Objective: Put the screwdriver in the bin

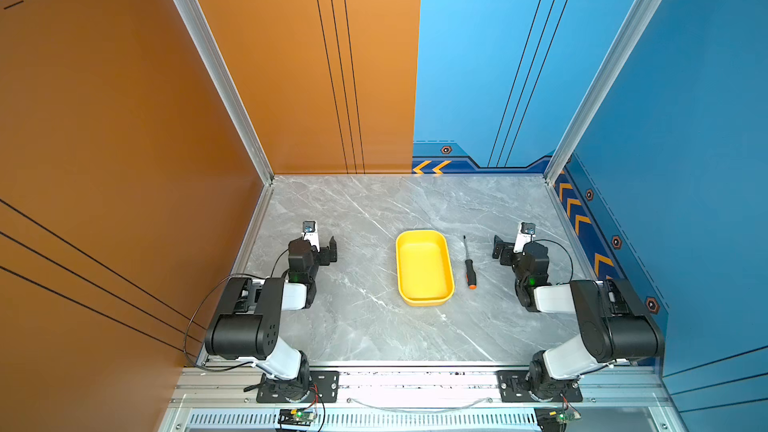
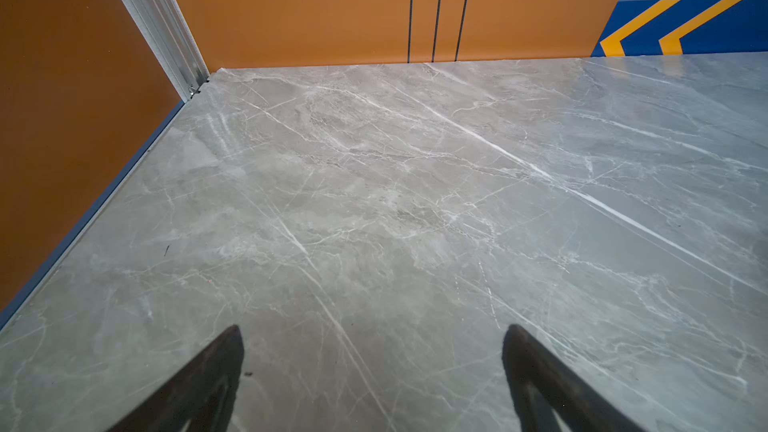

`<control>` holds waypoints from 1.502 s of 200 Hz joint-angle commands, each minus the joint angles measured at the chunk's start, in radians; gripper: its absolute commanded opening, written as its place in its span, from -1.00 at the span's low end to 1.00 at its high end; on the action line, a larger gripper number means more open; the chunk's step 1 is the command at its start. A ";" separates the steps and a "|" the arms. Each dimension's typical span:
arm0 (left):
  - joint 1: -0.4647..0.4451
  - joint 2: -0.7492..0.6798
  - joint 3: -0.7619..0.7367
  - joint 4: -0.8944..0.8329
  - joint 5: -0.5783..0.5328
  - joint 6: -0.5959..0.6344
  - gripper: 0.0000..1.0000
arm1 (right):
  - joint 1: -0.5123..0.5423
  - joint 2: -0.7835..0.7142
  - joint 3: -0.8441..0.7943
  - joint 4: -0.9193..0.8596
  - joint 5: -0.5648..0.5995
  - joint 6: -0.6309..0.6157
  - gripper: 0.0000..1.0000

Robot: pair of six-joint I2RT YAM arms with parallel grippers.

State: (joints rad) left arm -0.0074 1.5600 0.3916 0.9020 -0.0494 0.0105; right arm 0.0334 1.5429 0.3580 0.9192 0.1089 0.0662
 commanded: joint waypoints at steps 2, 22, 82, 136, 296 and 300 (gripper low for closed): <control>0.001 0.002 -0.011 0.016 -0.014 -0.004 0.96 | -0.006 0.004 0.016 -0.011 0.006 -0.008 0.99; 0.002 0.002 -0.010 0.016 -0.015 -0.004 0.96 | -0.005 0.004 0.017 -0.011 0.006 -0.009 0.99; 0.002 0.003 -0.010 0.015 -0.015 -0.004 0.96 | 0.000 0.004 0.015 -0.010 0.016 -0.011 0.99; 0.001 0.002 -0.011 0.015 -0.014 -0.005 0.96 | 0.002 0.003 0.015 -0.010 0.018 -0.011 1.00; -0.001 0.000 -0.011 0.015 -0.016 -0.004 0.96 | 0.013 0.003 0.009 -0.002 0.045 -0.017 0.99; -0.001 0.001 -0.010 0.016 -0.016 -0.004 0.96 | 0.013 0.003 0.010 -0.001 0.044 -0.017 1.00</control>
State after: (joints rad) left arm -0.0074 1.5600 0.3916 0.9020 -0.0494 0.0105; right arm 0.0402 1.5429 0.3580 0.9195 0.1238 0.0658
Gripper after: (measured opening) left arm 0.979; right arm 0.998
